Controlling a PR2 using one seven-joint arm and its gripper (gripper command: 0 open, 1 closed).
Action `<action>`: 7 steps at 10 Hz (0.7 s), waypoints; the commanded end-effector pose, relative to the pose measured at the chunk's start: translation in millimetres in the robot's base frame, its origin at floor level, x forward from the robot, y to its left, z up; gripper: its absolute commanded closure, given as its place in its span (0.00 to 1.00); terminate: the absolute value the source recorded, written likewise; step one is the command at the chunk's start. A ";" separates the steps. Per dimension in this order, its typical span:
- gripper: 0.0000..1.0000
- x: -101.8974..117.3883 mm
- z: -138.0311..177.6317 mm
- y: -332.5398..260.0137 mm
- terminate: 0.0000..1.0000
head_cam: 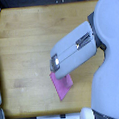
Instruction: Folding a cloth
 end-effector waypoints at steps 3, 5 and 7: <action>1.00 -37.5 -22.1 20.0 0.00; 1.00 -41.8 -21.5 16.9 0.00; 1.00 -41.3 -14.6 20.9 0.00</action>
